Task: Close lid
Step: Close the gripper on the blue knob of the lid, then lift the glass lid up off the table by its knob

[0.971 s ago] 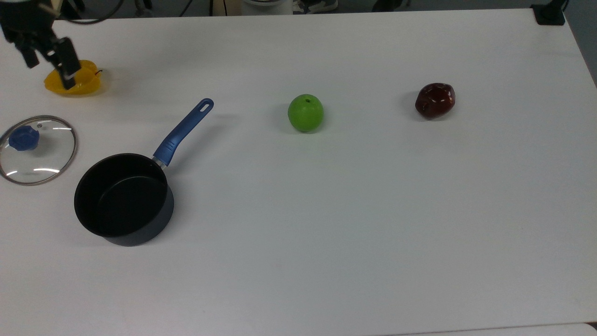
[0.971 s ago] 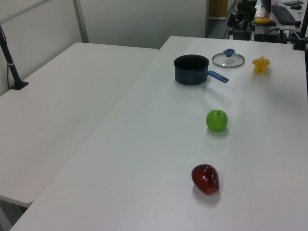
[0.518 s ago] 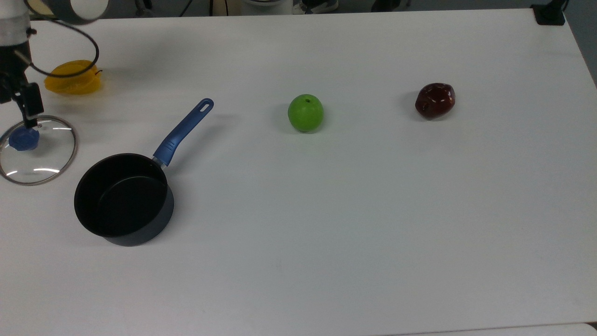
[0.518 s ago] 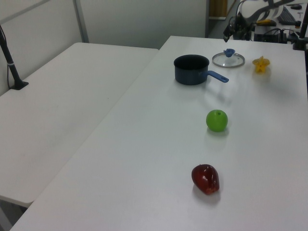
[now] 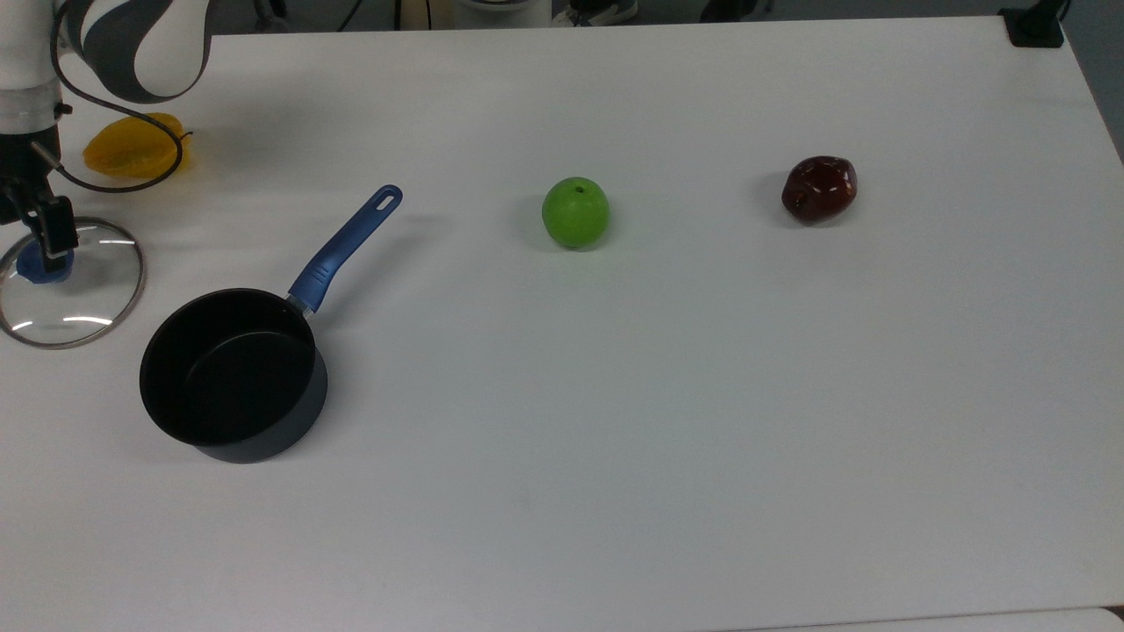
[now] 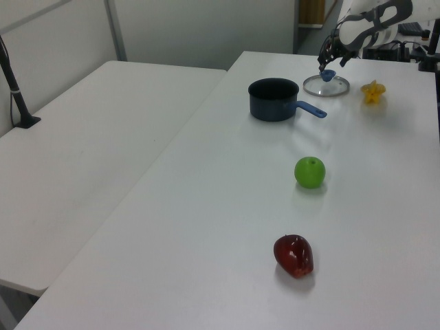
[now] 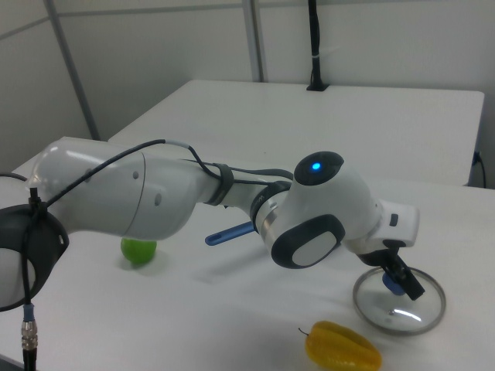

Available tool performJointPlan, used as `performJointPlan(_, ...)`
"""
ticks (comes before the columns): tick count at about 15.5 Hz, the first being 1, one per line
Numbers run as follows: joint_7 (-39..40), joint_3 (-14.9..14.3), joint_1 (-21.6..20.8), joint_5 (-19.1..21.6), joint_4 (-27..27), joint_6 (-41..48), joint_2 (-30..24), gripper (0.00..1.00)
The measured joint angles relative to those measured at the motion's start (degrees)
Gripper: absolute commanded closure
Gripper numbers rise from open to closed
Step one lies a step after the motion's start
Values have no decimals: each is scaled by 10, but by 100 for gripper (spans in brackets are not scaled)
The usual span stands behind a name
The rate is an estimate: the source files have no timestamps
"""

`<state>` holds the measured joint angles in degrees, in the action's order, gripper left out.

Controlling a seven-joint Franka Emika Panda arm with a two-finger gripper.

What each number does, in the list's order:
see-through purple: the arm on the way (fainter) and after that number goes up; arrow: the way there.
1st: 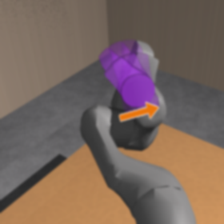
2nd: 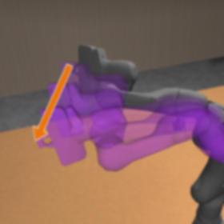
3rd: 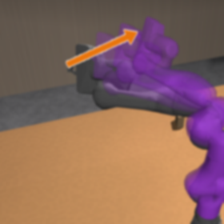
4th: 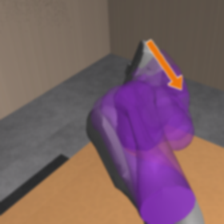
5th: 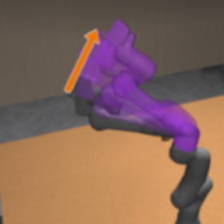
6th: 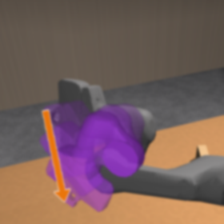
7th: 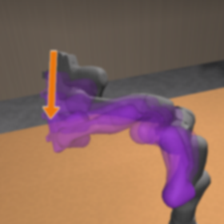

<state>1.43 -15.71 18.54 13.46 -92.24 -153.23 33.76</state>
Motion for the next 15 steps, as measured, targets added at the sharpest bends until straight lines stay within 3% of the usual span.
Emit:
performJointPlan(6,0,1,-2,0,7,-33,30,2)
performJointPlan(8,0,2,-3,0,8,-35,34,9)
performJointPlan(11,0,2,-3,0,10,-35,35,26)
performJointPlan(15,0,2,-3,0,13,-35,35,38)
